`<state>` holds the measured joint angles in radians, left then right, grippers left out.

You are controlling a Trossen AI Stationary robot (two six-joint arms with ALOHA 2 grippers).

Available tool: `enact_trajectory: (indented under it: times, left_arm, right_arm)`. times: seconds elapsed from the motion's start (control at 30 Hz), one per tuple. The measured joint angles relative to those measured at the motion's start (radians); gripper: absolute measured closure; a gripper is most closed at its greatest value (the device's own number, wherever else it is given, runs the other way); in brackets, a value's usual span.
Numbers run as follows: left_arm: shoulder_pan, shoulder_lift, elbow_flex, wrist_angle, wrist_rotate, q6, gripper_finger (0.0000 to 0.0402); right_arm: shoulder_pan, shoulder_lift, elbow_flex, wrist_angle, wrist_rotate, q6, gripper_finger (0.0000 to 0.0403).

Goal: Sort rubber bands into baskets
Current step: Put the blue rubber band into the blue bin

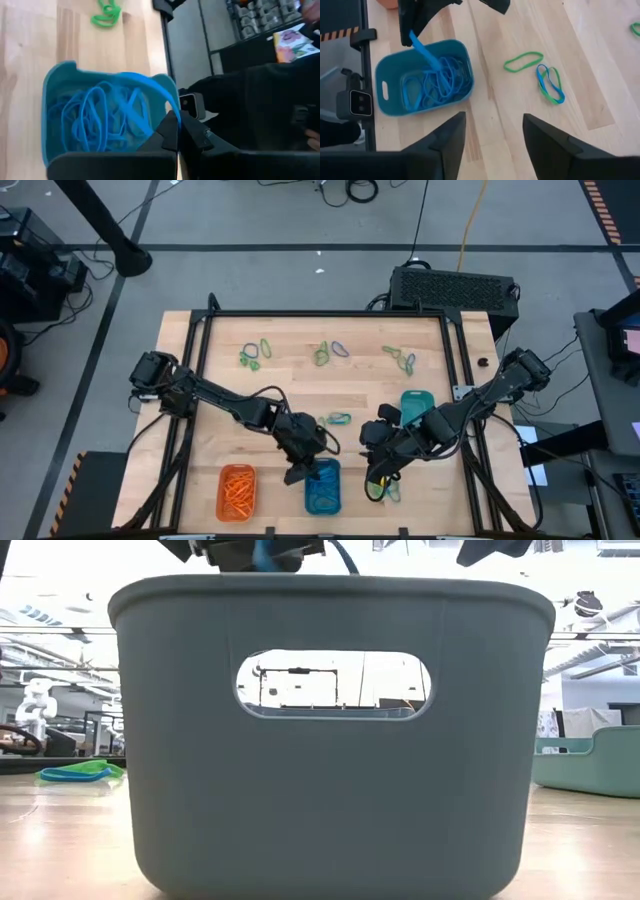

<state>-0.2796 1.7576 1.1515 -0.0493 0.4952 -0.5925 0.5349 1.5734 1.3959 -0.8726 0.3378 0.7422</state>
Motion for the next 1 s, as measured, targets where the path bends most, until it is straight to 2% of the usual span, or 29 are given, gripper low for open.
enact_trajectory:
  times: [0.2,0.33,0.6,0.73,0.83,1.0]
  left_arm:
    - [-0.014,0.008,0.0,-0.016,-0.055,0.018,0.0401]
    - [-0.019,0.041,0.0,0.009,-0.057,0.025,0.0401]
    - [-0.033,0.165,0.0,0.207,0.127,-0.057,0.0401]
    - [-0.036,0.198,0.0,0.261,0.17,-0.102,0.04]
    - [-0.036,0.207,-0.001,0.275,0.195,-0.109,0.0385]
    - [-0.037,0.206,-0.001,0.277,0.193,-0.109,0.0328]
  right_arm:
    - [-0.011,0.0,0.0,0.009,0.0,0.003,0.0202]
    - [-0.018,0.0,0.0,0.013,0.0,0.002,0.0202]
    - [-0.028,0.0,0.0,0.02,0.0,0.005,0.0202]
    - [-0.027,0.0,0.0,0.024,-0.001,0.005,0.0202]
    - [-0.027,0.0,0.0,0.024,-0.001,0.003,0.0202]
    - [-0.03,0.0,0.0,0.024,-0.002,-0.008,0.0202]
